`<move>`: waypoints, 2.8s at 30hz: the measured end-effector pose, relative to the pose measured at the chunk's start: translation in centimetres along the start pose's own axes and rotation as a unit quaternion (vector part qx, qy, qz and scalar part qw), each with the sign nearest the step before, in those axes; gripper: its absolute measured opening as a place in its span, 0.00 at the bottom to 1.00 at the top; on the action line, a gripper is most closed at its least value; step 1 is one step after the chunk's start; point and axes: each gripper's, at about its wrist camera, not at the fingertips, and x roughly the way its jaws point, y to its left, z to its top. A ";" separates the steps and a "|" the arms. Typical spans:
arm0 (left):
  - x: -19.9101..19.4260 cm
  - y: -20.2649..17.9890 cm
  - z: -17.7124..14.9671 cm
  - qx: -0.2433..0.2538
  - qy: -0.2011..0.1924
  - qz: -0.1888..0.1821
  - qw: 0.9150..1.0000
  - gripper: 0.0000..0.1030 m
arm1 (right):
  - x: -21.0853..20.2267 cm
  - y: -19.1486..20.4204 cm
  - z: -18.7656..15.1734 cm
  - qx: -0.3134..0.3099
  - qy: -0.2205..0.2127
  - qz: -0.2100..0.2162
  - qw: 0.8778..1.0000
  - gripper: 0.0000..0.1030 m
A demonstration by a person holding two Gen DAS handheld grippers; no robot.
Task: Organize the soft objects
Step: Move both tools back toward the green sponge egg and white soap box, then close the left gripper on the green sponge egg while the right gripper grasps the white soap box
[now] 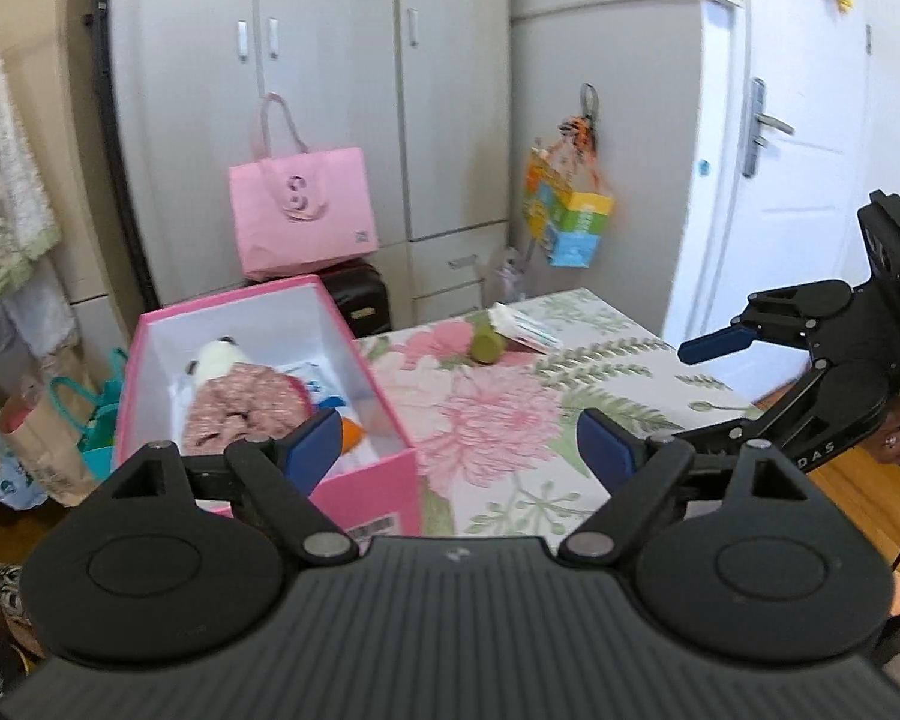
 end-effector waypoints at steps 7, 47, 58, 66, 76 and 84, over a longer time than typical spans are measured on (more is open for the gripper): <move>3.6 -2.7 0.4 0.015 0.037 -0.036 0.999 0.90 | -0.8 -3.2 -2.4 0.034 -0.006 -0.016 0.999 0.86; 31.1 -5.1 1.1 -0.002 0.043 0.060 0.997 0.86 | 17.4 -20.8 -3.0 -0.068 -0.058 0.066 0.994 0.81; 34.6 -5.4 0.8 0.005 0.024 0.102 0.994 0.73 | 21.6 -24.3 -1.6 0.014 -0.036 0.164 0.986 0.70; 35.9 -5.3 1.2 -0.012 0.027 0.088 0.996 0.64 | 22.2 -24.5 -1.9 0.026 -0.033 0.164 0.986 0.47; 36.8 -5.2 1.9 -0.017 0.020 0.083 0.996 0.41 | 22.0 -25.1 -2.4 0.076 -0.033 0.154 0.985 0.44; 37.1 -5.6 1.9 -0.008 0.030 0.101 0.994 0.37 | 22.1 -22.8 -2.4 0.026 -0.016 0.097 0.995 0.45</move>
